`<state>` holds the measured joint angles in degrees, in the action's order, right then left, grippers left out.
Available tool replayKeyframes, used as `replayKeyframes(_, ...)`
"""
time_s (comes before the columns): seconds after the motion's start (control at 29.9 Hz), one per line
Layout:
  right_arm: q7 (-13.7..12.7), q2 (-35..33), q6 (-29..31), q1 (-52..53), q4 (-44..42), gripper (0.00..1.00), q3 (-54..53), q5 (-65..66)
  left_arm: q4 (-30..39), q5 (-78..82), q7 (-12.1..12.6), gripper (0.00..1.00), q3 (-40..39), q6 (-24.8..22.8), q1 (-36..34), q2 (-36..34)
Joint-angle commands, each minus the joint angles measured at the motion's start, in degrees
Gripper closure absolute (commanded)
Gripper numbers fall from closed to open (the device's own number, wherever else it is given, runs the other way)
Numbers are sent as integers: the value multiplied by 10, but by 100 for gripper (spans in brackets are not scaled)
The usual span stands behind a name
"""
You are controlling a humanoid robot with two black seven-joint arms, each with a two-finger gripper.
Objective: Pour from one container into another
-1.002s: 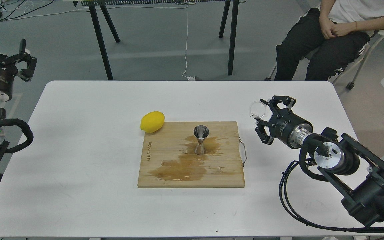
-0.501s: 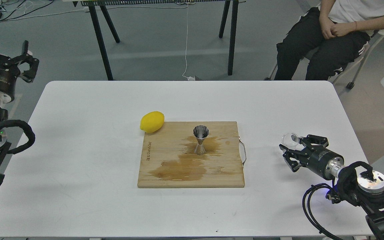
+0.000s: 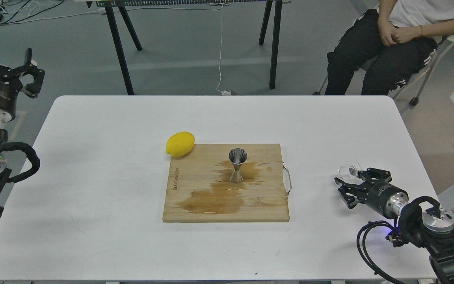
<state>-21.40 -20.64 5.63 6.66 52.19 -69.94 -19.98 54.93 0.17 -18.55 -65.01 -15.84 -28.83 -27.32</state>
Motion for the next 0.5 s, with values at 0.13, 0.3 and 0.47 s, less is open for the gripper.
replayKeyframes(0.13, 0, 0, 2, -2, -8, 36, -7, -1, 1, 0, -1, 0, 0, 2, 0, 0)
replayKeyframes(0.3, 3, 1, 21, -3, -8, 41, -7, 0, 1, 0, -1, 0, 0, 2, 1, -2)
replayKeyframes(0.47, 7, 1, 19, -2, -9, 1, -7, 0, 1, 0, -1, 0, 0, 2, 3, -4)
